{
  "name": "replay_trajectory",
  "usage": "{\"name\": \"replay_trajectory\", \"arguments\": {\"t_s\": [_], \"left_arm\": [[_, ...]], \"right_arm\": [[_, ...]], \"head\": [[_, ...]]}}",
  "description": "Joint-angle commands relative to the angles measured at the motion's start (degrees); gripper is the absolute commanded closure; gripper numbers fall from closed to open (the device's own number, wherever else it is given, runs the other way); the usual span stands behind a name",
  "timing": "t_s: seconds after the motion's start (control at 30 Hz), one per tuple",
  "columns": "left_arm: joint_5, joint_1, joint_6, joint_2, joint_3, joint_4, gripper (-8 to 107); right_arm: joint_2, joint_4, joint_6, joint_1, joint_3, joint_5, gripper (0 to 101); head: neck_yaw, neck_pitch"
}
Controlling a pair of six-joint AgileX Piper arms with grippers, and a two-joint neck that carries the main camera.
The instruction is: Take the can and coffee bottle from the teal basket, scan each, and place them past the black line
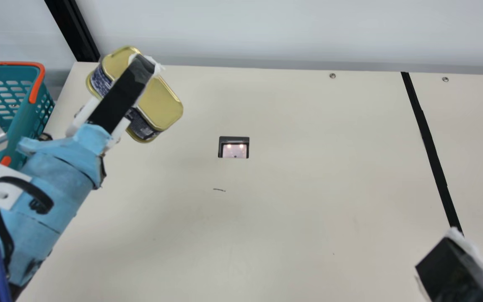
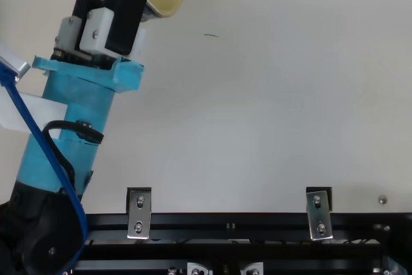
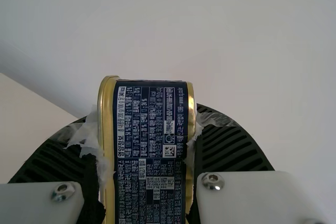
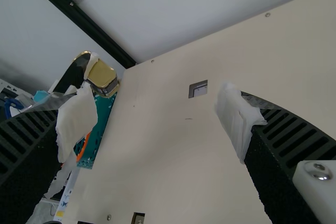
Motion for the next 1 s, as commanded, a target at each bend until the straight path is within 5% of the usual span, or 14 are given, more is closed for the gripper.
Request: {"name": "replay_trajectory", "arguments": {"t_s": [0.0,0.7,0.97], "left_arm": [[0.0,0.0,0.0,0.0,0.0,0.0,89],[0.1,0.3,-0.2,0.9,-0.7,-0.2,89],[6.7,9.6,-8.1,4.3,-5.4,5.0,89]], "right_arm": [[0.0,0.0,0.0,0.0,0.0,0.0,0],[0.0,0.0,0.0,0.0,0.0,0.0,0],[0.0,0.0,0.0,0.0,0.0,0.0,0]], "head": [[-0.6,-0.2],[-0.6,-0.2],[-0.6,-0.2]]}}
